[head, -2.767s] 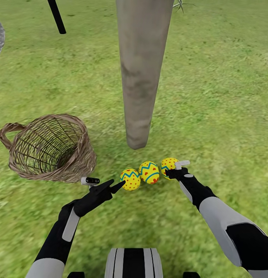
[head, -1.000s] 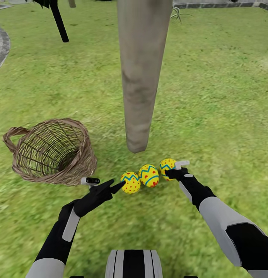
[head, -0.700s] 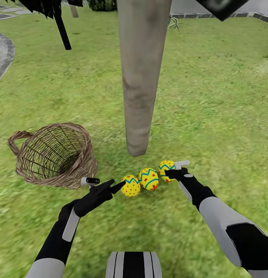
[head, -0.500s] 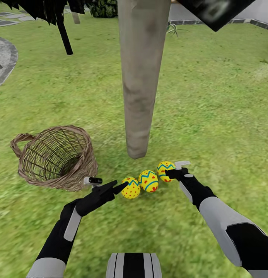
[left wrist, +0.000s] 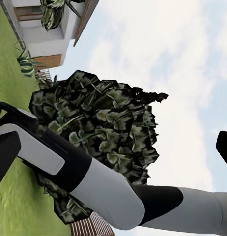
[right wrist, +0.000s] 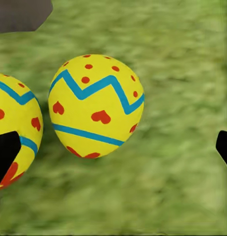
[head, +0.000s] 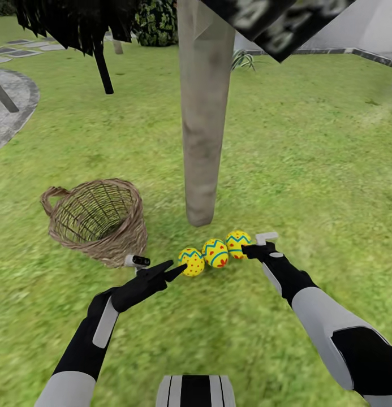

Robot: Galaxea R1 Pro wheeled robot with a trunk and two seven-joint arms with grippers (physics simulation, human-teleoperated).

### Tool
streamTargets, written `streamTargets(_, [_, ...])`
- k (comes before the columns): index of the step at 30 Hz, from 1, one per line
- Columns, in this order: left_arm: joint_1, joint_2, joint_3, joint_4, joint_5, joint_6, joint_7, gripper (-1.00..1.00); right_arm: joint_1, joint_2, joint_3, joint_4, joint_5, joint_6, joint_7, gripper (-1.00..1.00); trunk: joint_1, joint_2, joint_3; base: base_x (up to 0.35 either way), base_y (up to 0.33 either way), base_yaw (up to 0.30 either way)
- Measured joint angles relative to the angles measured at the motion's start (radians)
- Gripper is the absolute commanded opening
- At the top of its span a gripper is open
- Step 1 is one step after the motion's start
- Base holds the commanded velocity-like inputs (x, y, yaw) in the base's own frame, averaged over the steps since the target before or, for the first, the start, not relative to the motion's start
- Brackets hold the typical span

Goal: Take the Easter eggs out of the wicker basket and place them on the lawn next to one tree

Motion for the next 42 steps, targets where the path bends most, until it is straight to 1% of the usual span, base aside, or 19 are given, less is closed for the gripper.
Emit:
streamTargets(15, [0.000,0.005,0.009,0.001,-0.001,0.000,0.000,1.00,0.001,0.002,-0.006,0.000,-0.001,0.007,-0.003,1.00,-0.007,0.004,0.058,-0.346,0.000,0.000])
streamTargets(17, [0.000,0.014,0.041,0.000,-0.004,-0.001,0.007,1.00,0.001,0.005,-0.004,0.001,-0.001,0.019,-0.003,1.00,-0.008,0.004,0.066,-0.346,0.000,0.000])
streamTargets(18, [0.000,0.032,0.069,0.001,-0.005,-0.002,0.023,1.00,0.001,0.005,-0.004,0.002,-0.002,0.042,-0.003,1.00,-0.008,0.004,0.070,-0.346,0.000,0.000])
streamTargets(19, [0.000,0.053,0.101,0.010,-0.006,-0.002,0.055,1.00,0.003,0.005,-0.004,0.002,-0.001,0.076,-0.003,1.00,-0.009,0.004,0.073,-0.346,0.000,0.000])
streamTargets(21, [-0.001,0.073,0.143,0.071,-0.008,-0.008,0.193,1.00,0.010,0.000,-0.003,0.004,-0.004,0.146,-0.002,1.00,-0.009,0.005,0.081,-0.224,0.000,0.000])
streamTargets(22, [-0.001,0.094,0.171,0.104,-0.012,-0.012,0.339,1.00,0.014,0.001,-0.003,0.013,-0.007,0.186,-0.001,1.00,-0.010,0.005,0.085,-0.052,0.000,0.000])
streamTargets(23, [-0.001,0.106,0.184,0.116,-0.011,-0.013,0.407,1.00,0.021,0.000,-0.003,0.015,-0.007,0.205,0.000,1.00,-0.011,0.005,0.089,-0.021,0.000,0.000])
streamTargets(24, [0.006,0.115,0.194,0.125,-0.014,-0.014,0.489,1.00,0.043,-0.001,-0.003,0.015,-0.009,0.225,0.004,1.00,-0.011,0.006,0.093,-0.007,0.000,0.000])
streamTargets(25, [0.027,0.136,0.210,0.134,-0.017,-0.016,0.603,1.00,0.082,0.001,-0.003,0.011,-0.009,0.253,0.011,1.00,-0.012,0.006,0.096,-0.003,0.000,0.000])
streamTargets(26, [0.050,0.166,0.228,0.158,-0.019,-0.019,0.686,1.00,0.122,0.003,-0.002,0.011,-0.008,0.273,0.014,1.00,-0.012,0.006,0.100,-0.001,0.000,0.000])
streamTargets(27, [0.069,0.184,0.236,0.189,-0.018,-0.032,0.722,1.00,0.159,0.001,-0.001,0.011,-0.005,0.280,0.015,1.00,-0.013,0.006,0.104,0.000,0.000,0.000])
streamTargets(28, [0.100,0.201,0.242,0.250,-0.022,-0.093,0.747,1.00,0.217,0.000,-0.001,0.004,-0.002,0.280,0.016,1.00,-0.013,0.007,0.108,0.000,0.000,0.000])
streamTargets(30, [0.133,0.213,0.244,0.340,-0.022,-0.214,0.758,1.00,0.271,0.000,-0.001,0.003,-0.001,0.279,0.017,1.00,-0.014,0.007,0.116,0.000,0.000,0.000])
streamTargets(34, [0.199,0.256,0.242,0.451,-0.022,-0.283,0.755,1.00,0.362,0.000,0.000,0.002,0.000,0.253,0.028,1.00,-0.016,0.008,0.131,0.000,0.000,0.000])
streamTargets(36, [0.253,0.265,0.242,0.465,-0.021,-0.324,0.754,1.00,0.451,-0.004,0.000,-0.019,0.000,0.131,0.067,1.00,-0.017,0.008,0.139,0.000,0.000,0.000])
streamTargets(38, [0.276,0.265,0.241,0.466,-0.020,-0.335,0.753,1.00,0.535,-0.004,0.001,-0.067,0.001,0.042,0.087,1.00,-0.018,0.009,0.147,0.000,0.000,0.000])
streamTargets(40, [0.288,0.261,0.239,0.474,-0.022,-0.340,0.754,1.00,0.591,-0.003,0.002,-0.088,0.001,0.015,0.094,1.00,-0.019,0.009,0.155,0.000,0.000,0.000])
streamTargets(41, [0.293,0.263,0.238,0.497,-0.027,-0.365,0.755,1.00,0.606,-0.007,0.001,-0.086,0.000,0.008,0.107,1.00,-0.019,0.010,0.159,0.000,0.000,0.000])
streamTargets(42, [0.296,0.267,0.238,0.542,-0.045,-0.433,0.755,1.00,0.614,-0.015,0.001,-0.073,-0.002,0.001,0.134,1.00,-0.019,0.010,0.162,0.000,0.000,0.000])
